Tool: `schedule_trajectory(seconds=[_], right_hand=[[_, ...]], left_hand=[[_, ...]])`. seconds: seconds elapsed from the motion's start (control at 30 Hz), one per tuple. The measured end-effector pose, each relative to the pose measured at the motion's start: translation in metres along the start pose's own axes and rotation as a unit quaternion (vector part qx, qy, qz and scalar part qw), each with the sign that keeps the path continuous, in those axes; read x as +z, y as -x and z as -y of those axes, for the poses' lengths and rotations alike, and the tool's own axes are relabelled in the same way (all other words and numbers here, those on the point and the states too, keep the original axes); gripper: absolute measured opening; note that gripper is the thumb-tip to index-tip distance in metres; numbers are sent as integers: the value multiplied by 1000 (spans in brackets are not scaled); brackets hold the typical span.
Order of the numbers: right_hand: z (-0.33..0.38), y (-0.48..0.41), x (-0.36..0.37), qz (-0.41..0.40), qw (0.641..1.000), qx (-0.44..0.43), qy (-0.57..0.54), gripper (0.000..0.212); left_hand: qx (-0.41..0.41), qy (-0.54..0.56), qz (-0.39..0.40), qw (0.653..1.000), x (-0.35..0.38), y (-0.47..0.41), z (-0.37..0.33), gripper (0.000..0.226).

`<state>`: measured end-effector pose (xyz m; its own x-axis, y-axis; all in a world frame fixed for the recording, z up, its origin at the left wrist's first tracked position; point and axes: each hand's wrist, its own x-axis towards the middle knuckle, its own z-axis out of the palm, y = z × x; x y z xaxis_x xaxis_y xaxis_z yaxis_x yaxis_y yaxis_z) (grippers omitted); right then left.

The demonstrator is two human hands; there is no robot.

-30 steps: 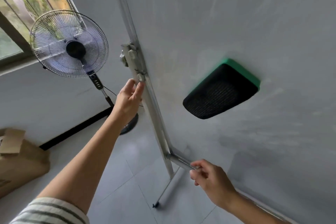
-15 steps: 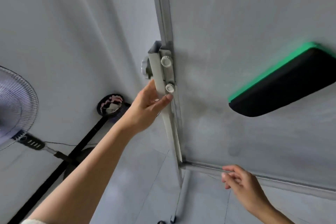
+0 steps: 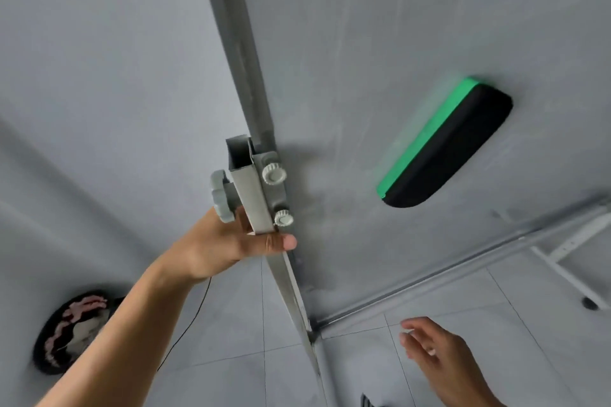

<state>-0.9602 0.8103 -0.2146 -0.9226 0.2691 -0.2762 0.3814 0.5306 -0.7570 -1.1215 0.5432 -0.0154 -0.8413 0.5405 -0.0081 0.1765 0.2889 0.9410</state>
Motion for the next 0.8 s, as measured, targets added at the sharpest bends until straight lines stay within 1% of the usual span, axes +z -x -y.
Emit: schedule_trajectory(seconds=[0.03,0.07,0.13,0.23,0.3,0.33,0.4,0.5,0.53,0.57,0.6,0.7,0.8], right_hand=[[8,-4,7,0,1000,-9,6,9],[16,-8,15,3,1000,-15,11,9],[38,-14,29,4,1000,-29,9,16],[72,-18,49,-1,999,-45,-5,18],[90,-15,66,-14,999,-39,-16,19],[97,-14,76,-25,999,-32,-20,21],[110,-8,98,-50,998,-10,-35,25],[136,2,131,-104,993,42,-40,35],[147,6,142,-125,989,58,-45,39],[157,8,152,-149,985,73,-49,44],[165,9,161,-178,979,82,-49,47],[182,11,179,-237,964,116,-27,50],[193,11,184,-281,950,133,-26,55]], left_hand=[[6,-5,14,1000,-2,-3,-2,37],[13,-16,32,999,-5,-5,-2,38],[28,-32,72,996,-12,-9,-4,36],[74,-36,140,987,-24,-15,-7,26],[94,-8,188,978,-34,-21,-9,19],[105,3,204,973,-39,-25,-9,22],[158,14,226,961,-52,-32,-7,39],[234,13,229,945,-74,-41,-7,70],[247,17,232,941,-79,-41,-10,77],[258,11,232,938,-84,-41,-15,80],[268,-2,241,933,-86,-40,-20,77],[284,-37,284,915,-79,-40,-33,57],[304,-49,286,907,-64,-42,-39,42]])
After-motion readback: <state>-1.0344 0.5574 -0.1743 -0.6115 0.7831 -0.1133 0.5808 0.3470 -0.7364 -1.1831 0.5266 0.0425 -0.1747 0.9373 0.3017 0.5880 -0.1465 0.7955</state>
